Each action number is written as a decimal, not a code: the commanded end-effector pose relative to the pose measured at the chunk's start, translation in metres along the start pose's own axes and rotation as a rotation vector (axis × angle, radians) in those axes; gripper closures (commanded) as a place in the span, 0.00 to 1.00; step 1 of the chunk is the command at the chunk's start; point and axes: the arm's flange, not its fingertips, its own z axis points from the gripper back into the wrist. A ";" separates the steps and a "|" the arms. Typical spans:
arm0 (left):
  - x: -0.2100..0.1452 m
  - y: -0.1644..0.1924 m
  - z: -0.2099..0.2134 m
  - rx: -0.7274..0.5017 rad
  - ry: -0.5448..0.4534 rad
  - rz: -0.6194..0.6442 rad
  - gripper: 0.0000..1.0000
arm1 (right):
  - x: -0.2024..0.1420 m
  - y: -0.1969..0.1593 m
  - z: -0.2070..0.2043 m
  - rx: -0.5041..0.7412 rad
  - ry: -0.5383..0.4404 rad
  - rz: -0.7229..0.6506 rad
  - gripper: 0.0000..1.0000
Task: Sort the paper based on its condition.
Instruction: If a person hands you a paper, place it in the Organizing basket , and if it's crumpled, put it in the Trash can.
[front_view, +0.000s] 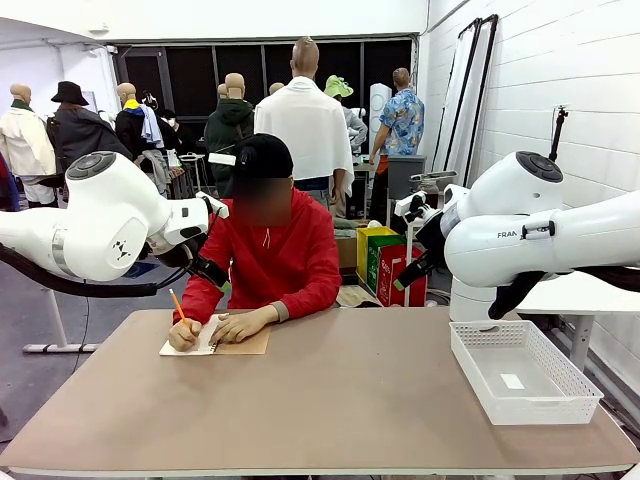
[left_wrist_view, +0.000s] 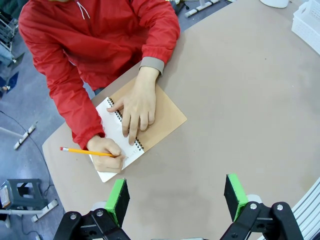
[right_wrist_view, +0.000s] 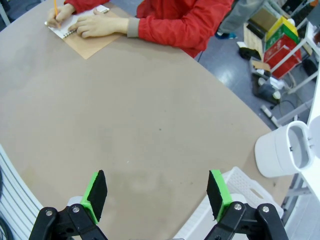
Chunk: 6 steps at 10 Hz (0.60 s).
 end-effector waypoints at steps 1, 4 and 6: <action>0.000 0.000 0.000 -0.001 0.004 0.000 0.00 | -0.001 -0.001 -0.001 0.002 0.001 0.002 0.00; 0.000 0.000 0.000 -0.001 0.004 0.000 0.00 | -0.001 -0.001 -0.001 0.002 0.001 0.002 0.00; 0.000 0.000 0.000 -0.001 0.004 0.000 0.00 | -0.001 -0.001 -0.001 0.002 0.001 0.002 0.00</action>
